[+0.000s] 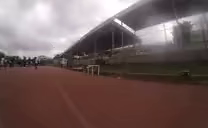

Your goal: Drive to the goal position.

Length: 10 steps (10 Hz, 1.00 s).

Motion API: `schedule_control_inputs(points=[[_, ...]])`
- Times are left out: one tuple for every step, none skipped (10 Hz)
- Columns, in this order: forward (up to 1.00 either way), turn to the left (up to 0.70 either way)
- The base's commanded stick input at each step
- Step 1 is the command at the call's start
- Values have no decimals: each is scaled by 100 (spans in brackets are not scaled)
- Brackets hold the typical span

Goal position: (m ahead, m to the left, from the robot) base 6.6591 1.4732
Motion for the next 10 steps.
schedule_control_inputs(points=[[70,0],[70,0],[70,0],[70,0],[70,0],[70,0],[70,0],[70,0],[70,0],[70,0]])
